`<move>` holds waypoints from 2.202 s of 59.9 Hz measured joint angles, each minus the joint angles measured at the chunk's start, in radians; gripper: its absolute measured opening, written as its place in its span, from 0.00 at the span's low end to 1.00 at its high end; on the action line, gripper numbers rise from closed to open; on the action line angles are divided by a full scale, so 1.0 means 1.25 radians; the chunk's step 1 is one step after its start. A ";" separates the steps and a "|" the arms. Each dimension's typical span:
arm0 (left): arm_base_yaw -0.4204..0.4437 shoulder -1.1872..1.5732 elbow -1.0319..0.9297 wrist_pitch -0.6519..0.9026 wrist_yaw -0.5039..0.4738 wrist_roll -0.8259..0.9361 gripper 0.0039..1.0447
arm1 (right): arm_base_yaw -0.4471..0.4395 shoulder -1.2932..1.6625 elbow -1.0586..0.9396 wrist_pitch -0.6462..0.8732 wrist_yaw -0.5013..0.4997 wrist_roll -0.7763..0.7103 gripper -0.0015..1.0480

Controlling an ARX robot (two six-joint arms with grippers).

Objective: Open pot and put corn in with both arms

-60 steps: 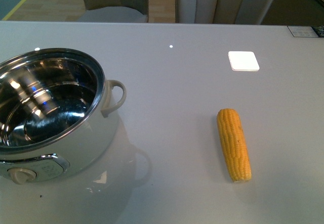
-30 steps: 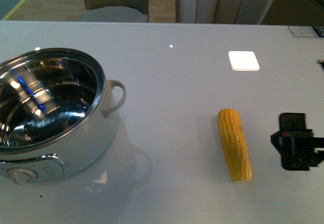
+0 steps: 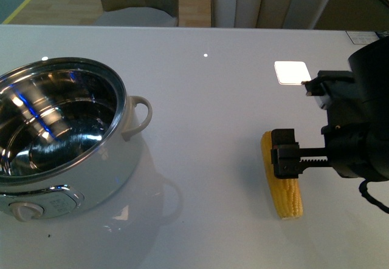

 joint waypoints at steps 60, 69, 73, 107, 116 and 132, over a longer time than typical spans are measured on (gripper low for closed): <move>0.000 0.000 0.000 0.000 0.000 0.000 0.94 | 0.015 -0.099 -0.013 -0.024 -0.094 0.112 0.17; 0.000 0.000 0.000 0.000 0.000 0.000 0.94 | 0.075 -0.181 0.018 -0.060 -0.118 0.179 0.15; 0.000 0.000 0.000 0.000 0.000 0.000 0.94 | 0.105 -0.200 0.050 -0.076 -0.129 0.207 0.15; 0.000 0.000 0.000 0.000 0.000 0.000 0.94 | 0.265 -0.001 0.461 -0.214 -0.244 0.460 0.14; 0.000 0.000 0.000 0.000 0.000 0.000 0.94 | 0.284 0.047 0.527 -0.243 -0.255 0.494 0.14; 0.000 0.000 0.000 0.000 0.000 0.000 0.94 | 0.314 0.108 0.603 -0.264 -0.274 0.527 0.14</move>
